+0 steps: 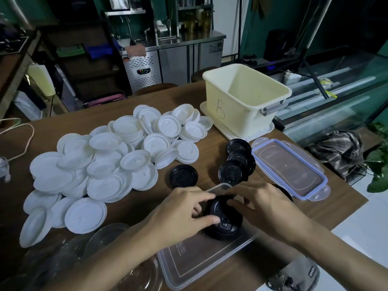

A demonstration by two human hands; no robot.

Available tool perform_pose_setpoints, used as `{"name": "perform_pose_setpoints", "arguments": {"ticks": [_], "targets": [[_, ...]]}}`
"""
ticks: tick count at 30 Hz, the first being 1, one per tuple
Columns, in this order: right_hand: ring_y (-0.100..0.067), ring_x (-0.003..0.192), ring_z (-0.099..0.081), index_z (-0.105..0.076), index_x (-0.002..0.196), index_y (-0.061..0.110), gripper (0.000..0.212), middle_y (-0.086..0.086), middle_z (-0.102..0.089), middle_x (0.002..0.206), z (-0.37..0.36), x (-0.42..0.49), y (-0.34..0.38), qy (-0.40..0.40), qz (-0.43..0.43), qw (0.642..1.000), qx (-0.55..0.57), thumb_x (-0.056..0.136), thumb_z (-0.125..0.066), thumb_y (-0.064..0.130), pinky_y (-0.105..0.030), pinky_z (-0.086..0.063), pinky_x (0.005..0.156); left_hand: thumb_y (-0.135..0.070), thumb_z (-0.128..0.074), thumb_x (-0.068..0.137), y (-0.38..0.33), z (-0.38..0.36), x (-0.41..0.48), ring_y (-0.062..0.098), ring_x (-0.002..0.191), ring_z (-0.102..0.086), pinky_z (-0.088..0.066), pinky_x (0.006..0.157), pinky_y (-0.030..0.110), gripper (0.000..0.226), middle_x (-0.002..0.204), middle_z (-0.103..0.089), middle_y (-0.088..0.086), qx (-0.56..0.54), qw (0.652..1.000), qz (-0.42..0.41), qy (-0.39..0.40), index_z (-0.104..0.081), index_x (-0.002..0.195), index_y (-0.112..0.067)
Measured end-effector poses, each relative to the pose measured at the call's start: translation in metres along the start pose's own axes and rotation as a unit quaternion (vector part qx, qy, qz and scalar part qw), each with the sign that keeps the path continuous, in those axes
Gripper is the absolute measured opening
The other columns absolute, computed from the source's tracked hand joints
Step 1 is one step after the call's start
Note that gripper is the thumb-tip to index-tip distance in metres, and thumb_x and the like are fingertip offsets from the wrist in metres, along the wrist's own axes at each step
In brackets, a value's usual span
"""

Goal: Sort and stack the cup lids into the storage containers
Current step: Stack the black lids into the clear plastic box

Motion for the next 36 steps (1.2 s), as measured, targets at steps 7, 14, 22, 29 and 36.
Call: {"name": "perform_pose_setpoints", "arguments": {"ticks": [7,14,22,29,36], "targets": [[-0.006,0.123,-0.044,-0.025,0.158,0.046,0.094,0.025,-0.052,0.138,-0.013,-0.012,-0.001,0.190,0.017,0.979,-0.067,0.079,-0.069,0.072,-0.033,-0.050,0.094,-0.035,-0.076,0.095,0.000,-0.001,0.003,0.000,0.095,-0.070,-0.059,0.086,0.025,0.046,0.114,-0.067,-0.019,0.009,1.000,-0.007,-0.018,-0.067,0.139,-0.024],[-0.007,0.124,-0.046,-0.026,0.158,0.044,0.089,0.027,-0.046,0.138,-0.012,-0.008,0.008,0.179,0.056,0.979,-0.074,0.082,-0.067,0.070,-0.028,-0.049,0.095,-0.033,-0.071,0.098,-0.001,-0.001,0.004,-0.003,0.096,-0.068,-0.058,0.084,0.021,0.039,0.114,-0.071,-0.015,0.031,0.999,-0.019,-0.035,-0.068,0.137,-0.033],[-0.007,0.127,-0.045,-0.030,0.157,0.042,0.083,0.021,-0.036,0.142,-0.014,-0.005,0.014,0.193,0.055,0.976,-0.088,0.086,-0.061,0.072,-0.028,-0.047,0.096,-0.031,-0.062,0.103,-0.006,-0.009,0.002,-0.002,0.088,-0.061,-0.054,0.081,0.021,0.037,0.100,-0.068,-0.016,0.107,0.992,-0.065,-0.031,-0.067,0.139,-0.022],[-0.009,0.127,-0.049,-0.031,0.156,0.042,0.083,0.019,-0.038,0.141,-0.018,-0.005,0.012,0.199,0.054,0.972,-0.108,0.085,-0.061,0.073,-0.029,-0.048,0.092,-0.039,-0.053,0.107,-0.005,-0.016,-0.001,0.008,0.102,-0.064,-0.055,0.088,0.030,0.045,0.114,-0.065,-0.014,0.156,0.986,-0.059,-0.001,-0.057,0.149,-0.025],[-0.008,0.127,-0.053,-0.034,0.155,0.044,0.084,0.020,-0.040,0.144,-0.021,-0.004,0.008,0.203,0.036,0.972,-0.111,0.082,-0.063,0.073,-0.029,-0.044,0.087,-0.073,-0.073,0.077,0.012,-0.021,-0.003,0.005,0.101,-0.061,-0.059,0.088,0.035,0.088,0.110,-0.055,-0.025,0.113,0.993,0.000,0.033,-0.048,0.153,-0.036]]}}
Point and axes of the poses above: each hand's wrist, its own x-axis towards the middle knuckle, its own z-axis out of the back of the hand, y = z × x, the point moved 9 cm from there along x, towards the middle knuckle
